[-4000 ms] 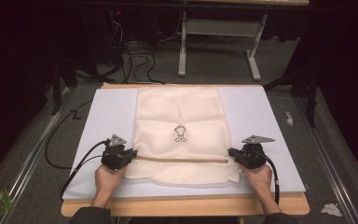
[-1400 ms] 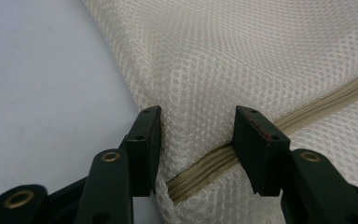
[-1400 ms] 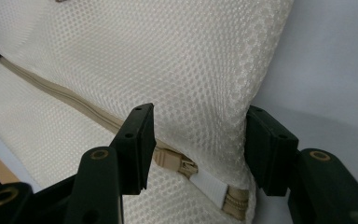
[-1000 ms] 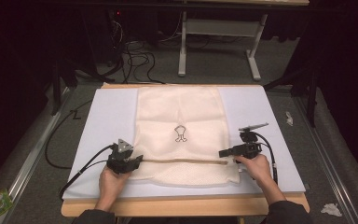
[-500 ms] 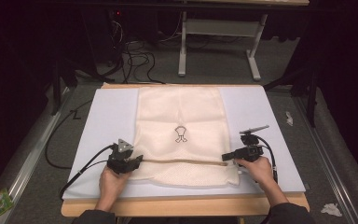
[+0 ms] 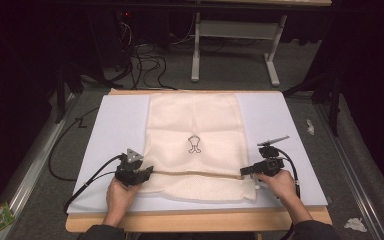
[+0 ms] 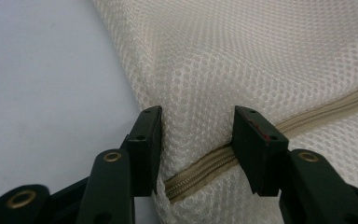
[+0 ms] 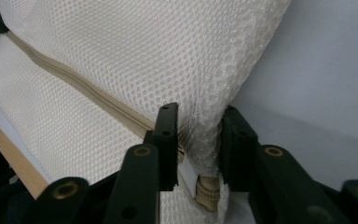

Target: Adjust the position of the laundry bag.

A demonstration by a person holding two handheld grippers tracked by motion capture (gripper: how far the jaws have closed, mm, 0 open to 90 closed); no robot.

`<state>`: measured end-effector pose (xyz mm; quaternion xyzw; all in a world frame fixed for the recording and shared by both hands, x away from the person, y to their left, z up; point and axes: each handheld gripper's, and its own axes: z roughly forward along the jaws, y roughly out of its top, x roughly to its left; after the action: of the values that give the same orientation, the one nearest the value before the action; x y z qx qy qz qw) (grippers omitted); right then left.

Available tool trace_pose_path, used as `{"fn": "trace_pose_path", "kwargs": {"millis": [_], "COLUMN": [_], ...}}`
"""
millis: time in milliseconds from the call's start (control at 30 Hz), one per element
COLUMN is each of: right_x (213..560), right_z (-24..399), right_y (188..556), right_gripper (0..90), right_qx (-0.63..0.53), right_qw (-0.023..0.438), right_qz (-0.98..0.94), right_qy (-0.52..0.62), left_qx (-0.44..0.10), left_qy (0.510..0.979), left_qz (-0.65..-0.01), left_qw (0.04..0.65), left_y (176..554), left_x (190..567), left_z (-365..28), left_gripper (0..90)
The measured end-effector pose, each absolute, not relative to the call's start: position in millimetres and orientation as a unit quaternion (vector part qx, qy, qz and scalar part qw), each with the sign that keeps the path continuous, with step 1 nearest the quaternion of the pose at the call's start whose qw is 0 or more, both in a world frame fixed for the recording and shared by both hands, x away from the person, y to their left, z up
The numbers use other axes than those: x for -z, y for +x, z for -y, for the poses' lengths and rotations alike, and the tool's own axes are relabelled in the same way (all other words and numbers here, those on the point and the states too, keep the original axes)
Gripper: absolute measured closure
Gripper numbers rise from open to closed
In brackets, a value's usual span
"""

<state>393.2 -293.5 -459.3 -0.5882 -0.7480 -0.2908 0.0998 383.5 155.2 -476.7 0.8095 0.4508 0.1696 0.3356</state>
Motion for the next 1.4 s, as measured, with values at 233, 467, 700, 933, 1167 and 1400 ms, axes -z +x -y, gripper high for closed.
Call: {"fn": "trace_pose_path", "kwargs": {"millis": [233, 467, 700, 933, 1167, 1400], "right_x": [457.7, 452.1, 449.0, 446.1, 438.8, 428.2], "right_z": [288.0, 290.7, 291.8, 293.2, 290.4, 284.1], "right_y": [393.6, 391.4, 390.8, 390.2, 390.4, 391.6], "right_gripper": [83.9, 84.7, 85.1, 85.3, 85.3, 85.2], "right_qx": [0.302, 0.327, 0.35, 0.371, 0.384, 0.397], "right_qw": [0.091, 0.08, 0.071, 0.07, 0.064, 0.058], "right_qz": [0.757, 0.755, 0.752, 0.743, 0.74, 0.74], "right_qy": [-0.572, -0.563, -0.554, -0.552, -0.549, -0.541], "left_qx": [-0.166, -0.15, -0.138, -0.132, -0.114, -0.116], "left_qy": [0.811, 0.808, 0.806, 0.817, 0.812, 0.803], "left_qz": [-0.449, -0.449, -0.439, -0.42, -0.419, -0.423], "left_qw": [0.335, 0.35, 0.371, 0.372, 0.389, 0.402], "left_y": [384.8, 387.2, 383.0, 380.7, 378.9, 378.3], "left_x": [476.1, 471.7, 457.4, 445.3, 437.6, 428.0], "left_z": [-156.0, -159.4, -158.5, -144.7, -138.8, -146.0], "left_gripper": [53.2, 46.4, 42.2, 42.4, 42.0, 41.8]}}
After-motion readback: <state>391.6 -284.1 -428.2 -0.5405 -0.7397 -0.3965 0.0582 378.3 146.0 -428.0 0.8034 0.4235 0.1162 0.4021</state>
